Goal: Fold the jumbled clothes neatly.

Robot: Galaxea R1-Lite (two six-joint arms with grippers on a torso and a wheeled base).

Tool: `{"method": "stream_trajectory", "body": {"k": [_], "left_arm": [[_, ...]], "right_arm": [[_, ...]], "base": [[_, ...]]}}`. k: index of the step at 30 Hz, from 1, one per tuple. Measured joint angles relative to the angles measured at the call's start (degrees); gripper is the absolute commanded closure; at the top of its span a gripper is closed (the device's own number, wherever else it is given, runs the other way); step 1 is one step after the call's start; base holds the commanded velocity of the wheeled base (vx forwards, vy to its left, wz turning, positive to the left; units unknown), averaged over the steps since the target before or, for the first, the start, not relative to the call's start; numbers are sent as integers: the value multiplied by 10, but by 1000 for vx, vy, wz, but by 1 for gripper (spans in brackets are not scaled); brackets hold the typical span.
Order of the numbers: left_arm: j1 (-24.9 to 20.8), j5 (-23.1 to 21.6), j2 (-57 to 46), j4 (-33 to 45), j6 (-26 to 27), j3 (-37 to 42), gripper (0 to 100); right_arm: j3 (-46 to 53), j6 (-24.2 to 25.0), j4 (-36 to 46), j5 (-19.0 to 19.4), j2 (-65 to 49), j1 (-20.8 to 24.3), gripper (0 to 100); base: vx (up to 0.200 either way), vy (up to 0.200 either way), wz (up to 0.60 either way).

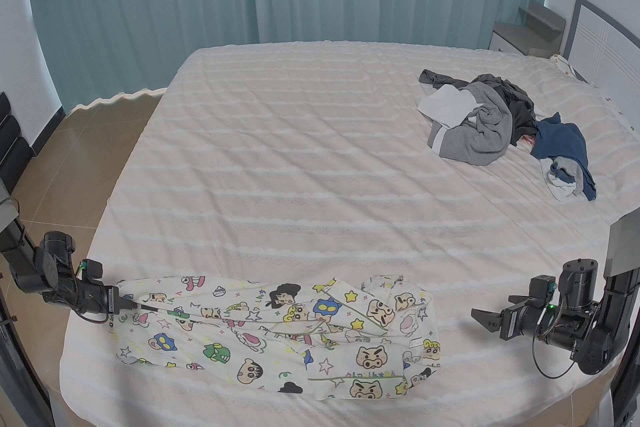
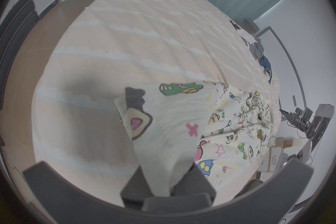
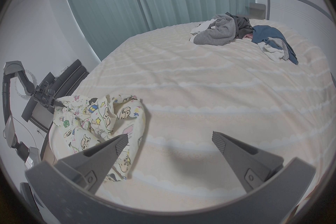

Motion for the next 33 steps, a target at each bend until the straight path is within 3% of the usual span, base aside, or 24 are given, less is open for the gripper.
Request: {"method": "stream_trajectory", "body": {"k": [11, 17, 23, 29, 33], "left_arm": [[58, -11, -22, 5, 4, -10, 100], [58, -27, -43, 36, 3, -9, 100], [16, -41, -85, 84, -11, -6, 100], [-62, -42, -147, 142, -53, -8, 100], [-127, -37, -185, 154, -109, -12, 100]], "right_arm": [[0, 4, 0, 0, 0, -12, 0], [0, 9, 0, 2, -7, -15, 0], [0, 12, 0, 3, -15, -14, 0], [0, 12, 0, 3, -18, -13, 0], [0, 12, 0, 3, -19, -13, 0]], "base": [[0, 0, 0], [0, 0, 0], [0, 0, 0], [0, 0, 0], [0, 0, 0]]}}
